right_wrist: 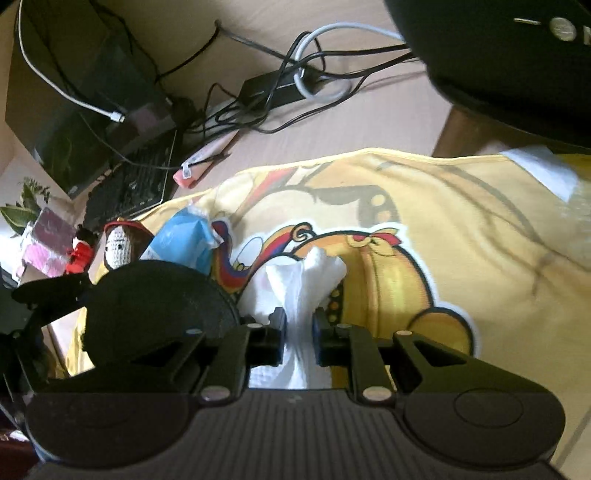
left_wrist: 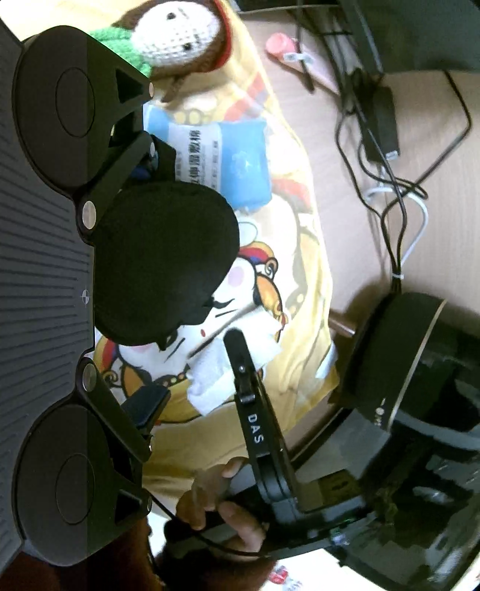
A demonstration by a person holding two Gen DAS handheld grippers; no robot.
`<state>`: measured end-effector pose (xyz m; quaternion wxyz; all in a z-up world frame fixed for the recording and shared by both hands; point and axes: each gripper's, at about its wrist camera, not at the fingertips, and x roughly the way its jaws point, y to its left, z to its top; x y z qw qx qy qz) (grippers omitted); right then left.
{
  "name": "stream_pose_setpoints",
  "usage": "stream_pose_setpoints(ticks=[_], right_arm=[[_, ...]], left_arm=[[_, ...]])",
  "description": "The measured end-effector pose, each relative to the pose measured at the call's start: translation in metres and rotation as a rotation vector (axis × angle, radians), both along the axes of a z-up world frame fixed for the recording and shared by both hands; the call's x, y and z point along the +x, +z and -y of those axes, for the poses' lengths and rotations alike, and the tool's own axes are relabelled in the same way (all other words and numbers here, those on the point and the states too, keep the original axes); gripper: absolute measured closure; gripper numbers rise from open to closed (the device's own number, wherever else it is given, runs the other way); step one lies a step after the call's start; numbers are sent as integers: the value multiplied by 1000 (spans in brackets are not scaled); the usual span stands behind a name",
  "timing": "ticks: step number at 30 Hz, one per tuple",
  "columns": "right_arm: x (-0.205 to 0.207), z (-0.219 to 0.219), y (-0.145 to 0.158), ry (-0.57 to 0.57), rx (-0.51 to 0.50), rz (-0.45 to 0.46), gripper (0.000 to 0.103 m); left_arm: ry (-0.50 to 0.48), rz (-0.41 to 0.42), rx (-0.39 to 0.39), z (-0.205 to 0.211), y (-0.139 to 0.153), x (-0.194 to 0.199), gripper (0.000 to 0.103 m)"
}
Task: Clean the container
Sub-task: 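Rub the tissue over the eye mask's black surface with the right tool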
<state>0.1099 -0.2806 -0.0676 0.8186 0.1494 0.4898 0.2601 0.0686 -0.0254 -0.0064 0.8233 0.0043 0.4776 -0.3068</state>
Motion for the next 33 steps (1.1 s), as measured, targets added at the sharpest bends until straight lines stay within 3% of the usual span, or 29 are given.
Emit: stream_pose_setpoints(ticks=[3,5,6,7,8,9,14,17,20,22,24,28,33], right_arm=[[-2,3,1,-12,-24,5,85],[0,2,0,-24,-25,4,85],[1,4,0,-30,-22,3,85],[1,6,1,-38,-21,5,85],[1,9,2,-45,-22,10,85],[1,11,4,-54,-26,18,85],[4,29,16,-106,-39,57,85],[6,38,26,-145,-52,95,85],[4,45,38,-171,-63,149,85],[3,45,41,-176,-78,167,85],[6,39,39,-161,-57,161,85],[14,4,28,-50,21,136,85],[24,-21,14,31,-39,128,85]], left_arm=[[82,-20,-4,0,-8,6,0],[86,-12,2,9,-11,8,0],[84,-7,6,14,-12,8,8],[81,-2,10,20,-13,9,39],[60,2,23,28,-13,10,55],[38,3,32,35,-14,11,61],[-14,63,20,69,-14,25,60],[25,99,24,84,-16,42,56],[50,75,64,86,-24,50,46],[11,60,78,84,-27,45,26],[-29,64,103,85,-30,36,19],[-48,46,122,83,-36,29,18],[-1,48,90,76,-28,33,17]])
